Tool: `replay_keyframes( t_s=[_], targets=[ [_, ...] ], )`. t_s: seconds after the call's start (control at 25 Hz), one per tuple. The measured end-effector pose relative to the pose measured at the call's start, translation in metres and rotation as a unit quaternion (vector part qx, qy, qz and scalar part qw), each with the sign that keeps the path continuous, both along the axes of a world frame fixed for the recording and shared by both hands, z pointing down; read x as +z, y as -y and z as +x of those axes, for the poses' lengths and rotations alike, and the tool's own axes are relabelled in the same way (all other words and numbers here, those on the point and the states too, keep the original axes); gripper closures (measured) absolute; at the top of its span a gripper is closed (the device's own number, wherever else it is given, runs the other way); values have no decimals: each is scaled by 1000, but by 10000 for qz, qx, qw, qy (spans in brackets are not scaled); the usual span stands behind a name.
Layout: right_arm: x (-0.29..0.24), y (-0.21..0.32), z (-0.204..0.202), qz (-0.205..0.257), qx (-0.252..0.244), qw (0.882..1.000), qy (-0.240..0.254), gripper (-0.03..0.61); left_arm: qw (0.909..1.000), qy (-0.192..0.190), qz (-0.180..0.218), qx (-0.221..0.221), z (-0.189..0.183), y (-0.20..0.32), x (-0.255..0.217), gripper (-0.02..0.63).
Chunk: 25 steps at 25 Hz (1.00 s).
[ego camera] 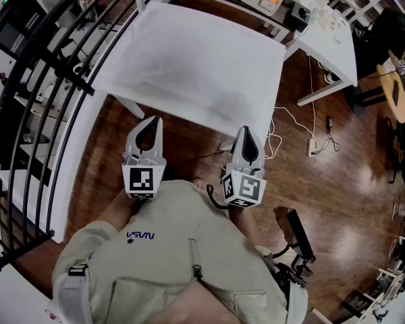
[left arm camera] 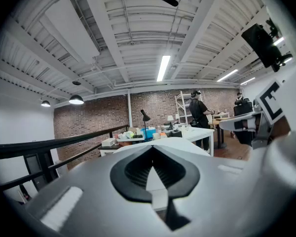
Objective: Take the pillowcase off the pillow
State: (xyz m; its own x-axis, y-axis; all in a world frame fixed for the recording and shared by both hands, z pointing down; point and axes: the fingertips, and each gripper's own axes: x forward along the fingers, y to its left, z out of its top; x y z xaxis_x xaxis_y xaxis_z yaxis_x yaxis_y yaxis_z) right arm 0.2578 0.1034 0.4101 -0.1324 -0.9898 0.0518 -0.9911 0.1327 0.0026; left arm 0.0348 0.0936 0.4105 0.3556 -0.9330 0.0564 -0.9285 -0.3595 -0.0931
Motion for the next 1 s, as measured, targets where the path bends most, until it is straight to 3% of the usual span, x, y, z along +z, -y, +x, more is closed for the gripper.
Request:
replay_keyframes(
  t_s=[0.24, 0.48, 0.64, 0.88, 0.92, 0.96, 1.0],
  targets=[
    [-5, 42, -51, -65, 304, 9995, -43, 576, 9996, 72, -73, 255, -59, 62, 4, 607],
    [-21, 80, -71, -46, 877, 9959, -208, 576, 9967, 138, -126, 795, -96, 114, 6, 607],
    [-21, 96, -72, -148, 1040, 9940, -292, 575, 9961, 191, -275, 817, -106, 140, 16, 607],
    [-13, 128, -54, -284, 864, 9954, -288, 575, 9967, 172, -499, 609, -98, 174, 24, 607],
    [-12, 135, -48, -287, 839, 9957, -256, 575, 9966, 153, -548, 602, -96, 179, 25, 583],
    [-11, 142, -41, -285, 812, 9960, -227, 575, 9963, 132, -588, 612, -94, 184, 26, 491],
    [-9, 150, -34, -281, 778, 9964, -205, 575, 9962, 114, -612, 613, -91, 189, 27, 439]
  ],
)
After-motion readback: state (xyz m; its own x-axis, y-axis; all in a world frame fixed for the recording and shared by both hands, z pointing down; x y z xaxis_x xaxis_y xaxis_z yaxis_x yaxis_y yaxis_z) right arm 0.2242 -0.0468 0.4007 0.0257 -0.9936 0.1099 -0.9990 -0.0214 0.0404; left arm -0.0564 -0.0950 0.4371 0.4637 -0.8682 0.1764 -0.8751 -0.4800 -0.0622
